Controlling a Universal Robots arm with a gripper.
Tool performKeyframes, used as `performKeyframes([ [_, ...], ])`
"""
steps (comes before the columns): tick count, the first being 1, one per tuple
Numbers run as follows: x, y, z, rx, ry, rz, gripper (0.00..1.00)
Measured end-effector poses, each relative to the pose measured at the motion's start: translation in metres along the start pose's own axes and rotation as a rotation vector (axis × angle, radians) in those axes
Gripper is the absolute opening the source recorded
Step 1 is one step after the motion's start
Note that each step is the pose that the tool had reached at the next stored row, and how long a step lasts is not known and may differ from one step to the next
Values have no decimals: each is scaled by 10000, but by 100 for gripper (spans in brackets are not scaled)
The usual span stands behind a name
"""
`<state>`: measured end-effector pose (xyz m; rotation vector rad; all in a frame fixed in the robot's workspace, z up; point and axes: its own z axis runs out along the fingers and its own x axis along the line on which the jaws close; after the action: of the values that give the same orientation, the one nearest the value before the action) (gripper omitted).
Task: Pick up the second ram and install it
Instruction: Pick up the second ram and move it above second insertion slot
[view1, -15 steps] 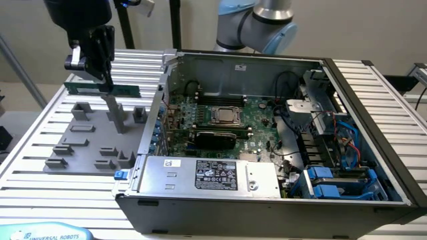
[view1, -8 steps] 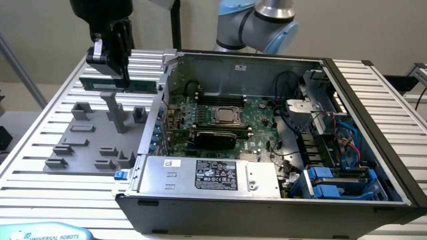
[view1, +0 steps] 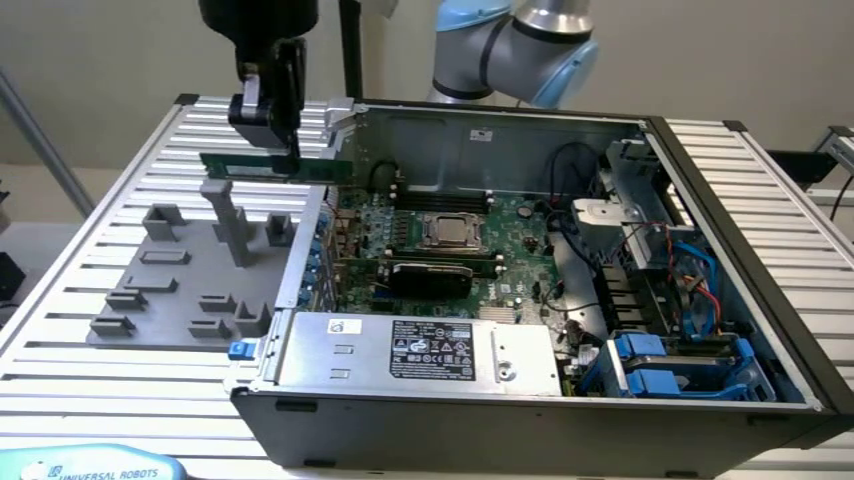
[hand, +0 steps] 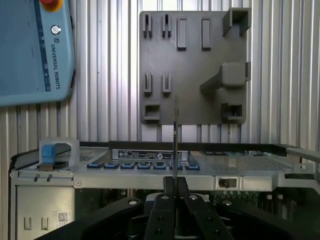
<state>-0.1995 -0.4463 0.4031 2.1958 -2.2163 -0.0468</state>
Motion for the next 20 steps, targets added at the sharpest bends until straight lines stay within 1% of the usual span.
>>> performKeyframes([
  [8,-6,-364,-17,0,-1,-1,13],
  [12,-28,-545,-18,0,-1,0,13],
  [14,-59,-631,-9,4,-2,-1,13],
  [20,-199,-836,39,33,-2,-1,13],
])
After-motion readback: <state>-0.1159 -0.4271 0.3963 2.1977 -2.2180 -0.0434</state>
